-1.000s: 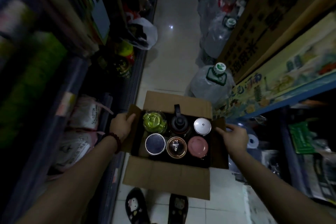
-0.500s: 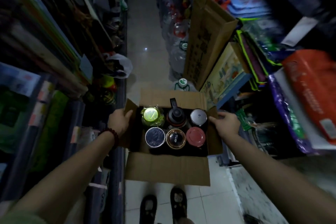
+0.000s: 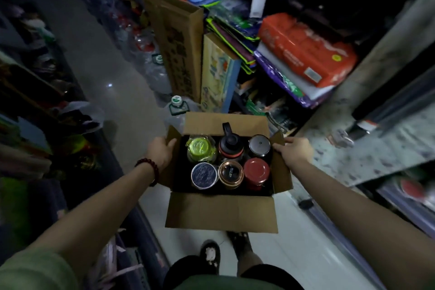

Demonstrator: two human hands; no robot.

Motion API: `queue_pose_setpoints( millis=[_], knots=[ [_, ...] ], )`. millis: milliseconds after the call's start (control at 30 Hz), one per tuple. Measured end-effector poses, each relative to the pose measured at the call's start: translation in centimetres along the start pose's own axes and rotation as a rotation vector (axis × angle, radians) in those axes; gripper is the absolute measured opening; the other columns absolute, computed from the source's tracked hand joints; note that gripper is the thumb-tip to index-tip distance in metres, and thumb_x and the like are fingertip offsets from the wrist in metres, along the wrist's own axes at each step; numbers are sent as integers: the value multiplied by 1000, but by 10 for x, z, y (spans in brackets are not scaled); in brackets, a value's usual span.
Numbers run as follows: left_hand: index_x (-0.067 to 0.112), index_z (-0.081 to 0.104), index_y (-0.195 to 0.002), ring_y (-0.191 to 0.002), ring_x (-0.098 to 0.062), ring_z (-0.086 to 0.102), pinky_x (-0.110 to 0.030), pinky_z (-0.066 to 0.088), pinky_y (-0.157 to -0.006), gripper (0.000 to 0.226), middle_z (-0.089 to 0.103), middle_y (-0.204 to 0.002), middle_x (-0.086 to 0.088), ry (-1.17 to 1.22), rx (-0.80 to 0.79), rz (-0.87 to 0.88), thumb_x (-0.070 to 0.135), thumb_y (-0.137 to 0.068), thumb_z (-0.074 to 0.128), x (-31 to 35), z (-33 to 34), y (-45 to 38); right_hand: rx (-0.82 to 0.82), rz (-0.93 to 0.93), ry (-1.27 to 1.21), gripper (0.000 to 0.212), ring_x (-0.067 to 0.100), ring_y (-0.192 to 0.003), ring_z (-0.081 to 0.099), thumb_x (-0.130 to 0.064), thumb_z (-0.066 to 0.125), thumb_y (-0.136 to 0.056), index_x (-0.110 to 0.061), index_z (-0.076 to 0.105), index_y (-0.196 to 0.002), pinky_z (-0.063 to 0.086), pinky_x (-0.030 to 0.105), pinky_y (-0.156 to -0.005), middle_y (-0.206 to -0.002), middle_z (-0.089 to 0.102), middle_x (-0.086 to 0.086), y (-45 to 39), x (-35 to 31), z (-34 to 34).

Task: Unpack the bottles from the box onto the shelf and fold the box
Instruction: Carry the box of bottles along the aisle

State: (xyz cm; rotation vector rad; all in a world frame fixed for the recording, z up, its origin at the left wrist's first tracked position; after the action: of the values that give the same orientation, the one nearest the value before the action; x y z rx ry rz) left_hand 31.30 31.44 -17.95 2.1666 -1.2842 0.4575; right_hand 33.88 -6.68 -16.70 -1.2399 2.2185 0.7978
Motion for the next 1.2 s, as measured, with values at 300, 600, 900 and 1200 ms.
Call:
queue_pose_setpoints(
  millis=[300, 600, 900, 1200],
  knots=[
    [1, 56, -69, -83, -40, 63, -34, 41, -65, 38, 66, -82, -25, -97, -179, 238, 30, -94, 52, 78, 54, 33, 158, 227, -135, 31, 29, -86, 66, -24, 77, -77, -10, 73, -104, 45, 27, -66, -103, 73, 13, 54, 107, -73],
    [-6, 65, -92, -94, -41, 61, -43, 49, -80, 40, 66, -97, -27, -255, -349, 487, 31, -96, 48, 164, 135, 115, 348, 477, -279, 26, 8, -55, 53, -24, 76, -78, -13, 75, -102, 45, 22, -57, -85, 72, 8, 135, 232, -146],
    [-4, 66, -97, -99, -42, 62, -41, 47, -79, 38, 66, -102, -29, -396, -547, 761, 30, -96, 49, 238, 248, 212, 558, 711, -392, 21, 22, -73, 65, -22, 77, -77, -12, 76, -96, 57, 37, -72, -82, 71, 6, 235, 346, -202],
    [-2, 59, -85, -88, -39, 62, -37, 47, -71, 36, 66, -93, -26, -537, -829, 1135, 30, -96, 48, 326, 369, 337, 938, 1037, -519, 27, 16, -68, 65, -24, 77, -73, -16, 76, -99, 58, 36, -67, -94, 75, 8, 354, 421, -223]
  ],
)
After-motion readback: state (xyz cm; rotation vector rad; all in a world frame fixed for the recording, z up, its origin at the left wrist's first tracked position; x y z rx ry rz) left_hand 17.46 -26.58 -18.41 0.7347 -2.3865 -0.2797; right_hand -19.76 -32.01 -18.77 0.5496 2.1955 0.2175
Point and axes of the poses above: each hand's wrist, its own y-axis away from the middle knuckle, its own z-axis out of the palm, x = y × z, the point moved 5 cm from there along -y, towards the middle knuckle
